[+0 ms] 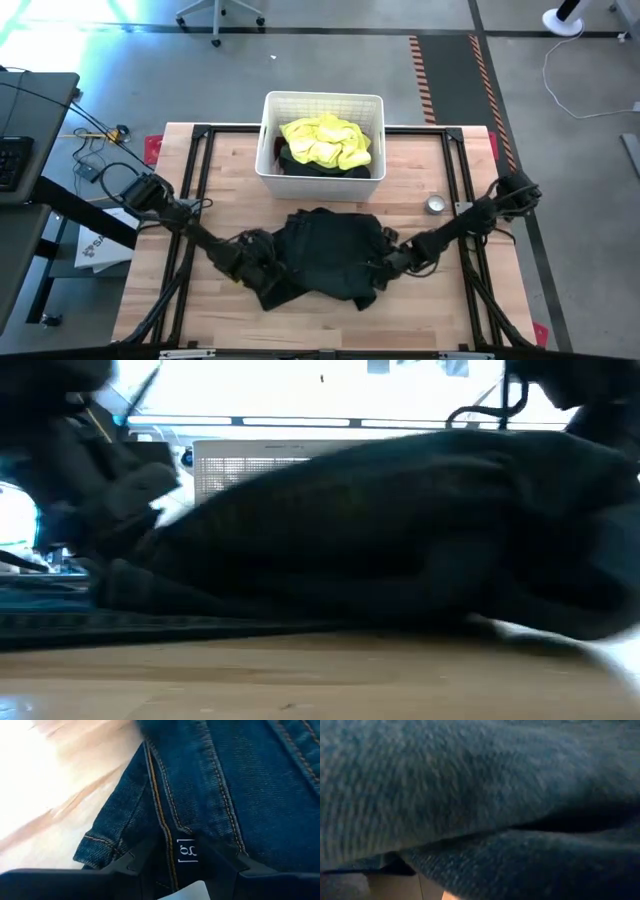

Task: Sort clothes
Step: Put the dark blue pants into the white laundry bin

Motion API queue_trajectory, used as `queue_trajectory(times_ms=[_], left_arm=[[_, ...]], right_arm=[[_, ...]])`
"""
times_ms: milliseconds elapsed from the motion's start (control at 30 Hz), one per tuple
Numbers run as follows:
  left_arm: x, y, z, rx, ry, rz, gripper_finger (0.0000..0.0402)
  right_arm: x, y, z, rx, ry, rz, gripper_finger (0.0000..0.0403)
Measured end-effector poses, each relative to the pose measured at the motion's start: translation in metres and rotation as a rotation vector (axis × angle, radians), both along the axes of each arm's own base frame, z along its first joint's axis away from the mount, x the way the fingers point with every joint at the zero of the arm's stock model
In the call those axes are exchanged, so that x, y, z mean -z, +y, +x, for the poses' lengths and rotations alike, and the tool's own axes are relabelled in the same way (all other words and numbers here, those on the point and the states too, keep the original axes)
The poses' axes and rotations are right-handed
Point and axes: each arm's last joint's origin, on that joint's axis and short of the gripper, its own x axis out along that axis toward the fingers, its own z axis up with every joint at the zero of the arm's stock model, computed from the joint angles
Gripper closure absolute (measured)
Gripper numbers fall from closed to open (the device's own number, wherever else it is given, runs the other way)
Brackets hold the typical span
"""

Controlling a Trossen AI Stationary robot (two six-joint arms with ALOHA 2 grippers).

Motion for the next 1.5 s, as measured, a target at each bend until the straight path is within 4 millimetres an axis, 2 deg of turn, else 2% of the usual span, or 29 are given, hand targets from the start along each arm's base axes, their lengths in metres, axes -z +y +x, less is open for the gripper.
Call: queue_trajectory(times_ms=[200,367,567,767,933,1100,1233,1333,1500], left_arm=[[-0.007,0.019,0.034,0.120,-0.053,-0.017,0.0273],[-0.015,0.022,0.052,0.256,-0.148,-0.024,0.0275],[-0.034,0.007,0.065,0.377,-0.228,0.024,0.0303],[-0.072,-0.020,0.079,0.498,-0.195,0.103,0.0339],[-0.116,-0.032,0.081,0.518,-0.058,0.208,0.0362],[-0.161,-0.029,0.080,0.473,0.017,0.325,0.0378],[-0.186,-0.027,0.076,0.447,0.020,0.390,0.0386],[-0.185,-0.029,0.069,0.425,0.038,0.381,0.0389],[-0.164,-0.040,0.050,0.396,0.096,0.293,0.0390]], right_arm=[[-0.012,-0.014,0.023,0.051,-0.218,-0.076,0.0135],[-0.027,-0.014,0.036,0.040,-0.403,-0.084,0.0135],[-0.039,0.000,0.039,-0.012,-0.528,-0.065,0.0145],[-0.058,0.024,0.043,-0.072,-0.589,-0.027,0.0159],[-0.094,0.040,0.061,-0.106,-0.527,-0.090,0.0164],[-0.146,0.035,0.078,-0.089,-0.417,-0.214,0.0165],[-0.181,0.032,0.081,-0.089,-0.367,-0.298,0.0165],[-0.185,0.030,0.076,-0.103,-0.288,-0.308,0.0165],[-0.158,0.030,0.064,-0.130,-0.122,-0.178,0.0165]])
